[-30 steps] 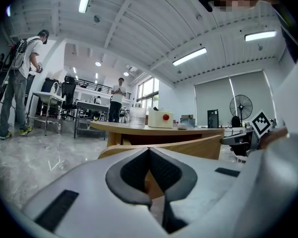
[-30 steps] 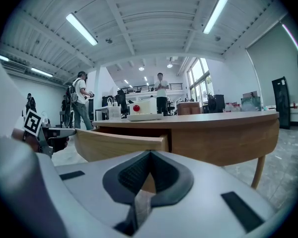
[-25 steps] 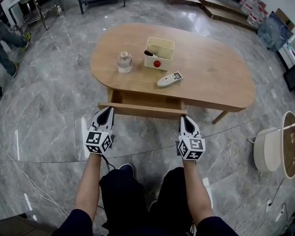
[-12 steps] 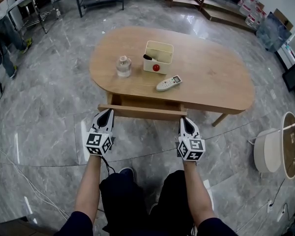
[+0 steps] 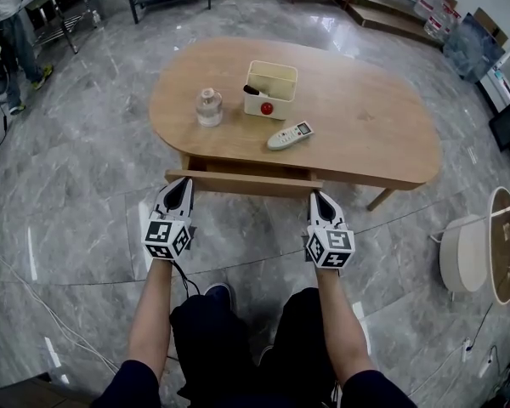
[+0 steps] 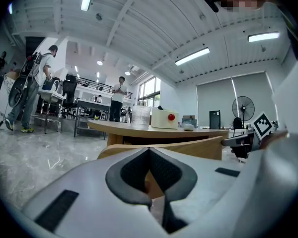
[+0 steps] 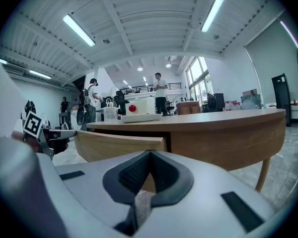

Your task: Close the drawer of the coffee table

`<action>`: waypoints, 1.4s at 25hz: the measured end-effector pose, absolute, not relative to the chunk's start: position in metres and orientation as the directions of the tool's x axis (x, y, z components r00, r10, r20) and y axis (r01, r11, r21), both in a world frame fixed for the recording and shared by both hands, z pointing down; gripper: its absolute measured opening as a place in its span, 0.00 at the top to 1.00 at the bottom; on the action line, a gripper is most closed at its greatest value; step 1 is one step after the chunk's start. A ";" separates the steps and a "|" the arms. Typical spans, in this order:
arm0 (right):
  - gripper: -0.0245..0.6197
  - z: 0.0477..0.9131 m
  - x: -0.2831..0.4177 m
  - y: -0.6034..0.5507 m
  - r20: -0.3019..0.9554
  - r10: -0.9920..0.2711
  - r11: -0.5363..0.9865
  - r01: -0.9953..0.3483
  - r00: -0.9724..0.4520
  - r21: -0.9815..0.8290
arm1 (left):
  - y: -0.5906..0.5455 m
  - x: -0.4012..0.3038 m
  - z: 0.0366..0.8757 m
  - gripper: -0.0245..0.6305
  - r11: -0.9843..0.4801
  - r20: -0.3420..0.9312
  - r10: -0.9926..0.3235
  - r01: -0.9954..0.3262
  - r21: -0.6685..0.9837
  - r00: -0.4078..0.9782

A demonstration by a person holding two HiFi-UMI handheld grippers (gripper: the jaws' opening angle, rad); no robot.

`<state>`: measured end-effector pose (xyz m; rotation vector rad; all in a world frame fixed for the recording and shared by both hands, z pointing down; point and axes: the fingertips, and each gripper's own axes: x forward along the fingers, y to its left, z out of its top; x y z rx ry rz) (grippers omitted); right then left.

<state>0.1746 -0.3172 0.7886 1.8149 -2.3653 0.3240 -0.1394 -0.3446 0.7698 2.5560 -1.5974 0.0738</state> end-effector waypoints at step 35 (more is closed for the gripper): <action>0.92 0.791 0.176 -0.357 0.234 -0.942 0.227 -0.970 -0.242 -0.088 | -0.388 -0.137 0.773 0.93 -0.448 0.106 -0.885 -0.891 0.070 0.453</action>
